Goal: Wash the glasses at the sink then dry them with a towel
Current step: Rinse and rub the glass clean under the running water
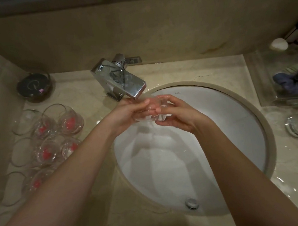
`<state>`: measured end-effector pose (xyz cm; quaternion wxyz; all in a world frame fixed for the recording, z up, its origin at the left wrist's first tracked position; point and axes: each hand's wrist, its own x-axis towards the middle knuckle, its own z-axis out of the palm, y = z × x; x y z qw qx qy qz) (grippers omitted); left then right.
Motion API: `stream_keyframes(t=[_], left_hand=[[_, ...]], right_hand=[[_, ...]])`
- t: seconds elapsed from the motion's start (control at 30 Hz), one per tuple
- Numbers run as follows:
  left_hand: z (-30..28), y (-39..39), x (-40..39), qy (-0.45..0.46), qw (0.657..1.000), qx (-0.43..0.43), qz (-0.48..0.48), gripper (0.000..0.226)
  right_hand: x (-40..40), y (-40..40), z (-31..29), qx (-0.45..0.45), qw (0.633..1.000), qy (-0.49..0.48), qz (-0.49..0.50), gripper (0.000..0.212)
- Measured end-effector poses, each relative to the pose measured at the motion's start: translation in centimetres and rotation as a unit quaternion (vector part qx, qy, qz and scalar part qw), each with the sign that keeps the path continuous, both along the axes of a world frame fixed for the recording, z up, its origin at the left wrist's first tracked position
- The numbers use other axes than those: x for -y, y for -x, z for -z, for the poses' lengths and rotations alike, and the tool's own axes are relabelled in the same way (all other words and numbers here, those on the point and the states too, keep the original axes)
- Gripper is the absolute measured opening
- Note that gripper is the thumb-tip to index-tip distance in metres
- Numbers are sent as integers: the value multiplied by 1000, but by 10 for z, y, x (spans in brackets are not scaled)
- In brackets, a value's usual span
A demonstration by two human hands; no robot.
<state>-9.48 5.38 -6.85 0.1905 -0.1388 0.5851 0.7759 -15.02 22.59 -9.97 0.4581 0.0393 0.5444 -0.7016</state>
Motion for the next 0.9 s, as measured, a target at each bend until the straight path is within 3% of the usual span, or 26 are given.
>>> stream_keyframes(t=[0.13, 0.23, 0.3, 0.4, 0.47, 0.57, 0.67, 0.77, 0.9], left_hand=[[2, -2, -2, -5, 1000, -14, 14, 47], [6, -3, 2, 0, 1000, -17, 11, 32], [8, -3, 4, 8, 1000, -13, 4, 28], [12, -3, 3, 18, 1000, -6, -15, 27], [13, -3, 4, 28, 999, 1, -25, 17], [14, -3, 8, 36, 999, 15, -33, 20], [12, -4, 9, 33, 999, 18, -18, 21], [11, -4, 8, 28, 999, 15, -16, 22], [9, -1, 4, 22, 1000, 12, -18, 16]], right_hand=[[6, 0, -5, 65, 997, -50, 10, 41], [1, -1, 0, 32, 999, -17, 9, 29], [-1, -3, 0, 23, 1000, -12, 16, 36], [2, -4, -4, 78, 996, -27, 30, 44], [2, -4, -3, 73, 996, -19, 43, 34], [0, -4, 0, 37, 998, 2, 41, 33], [3, -6, -2, 65, 997, -21, 29, 37], [3, -8, 2, 20, 999, -12, 31, 23], [2, -11, 3, 34, 999, -11, 18, 45]])
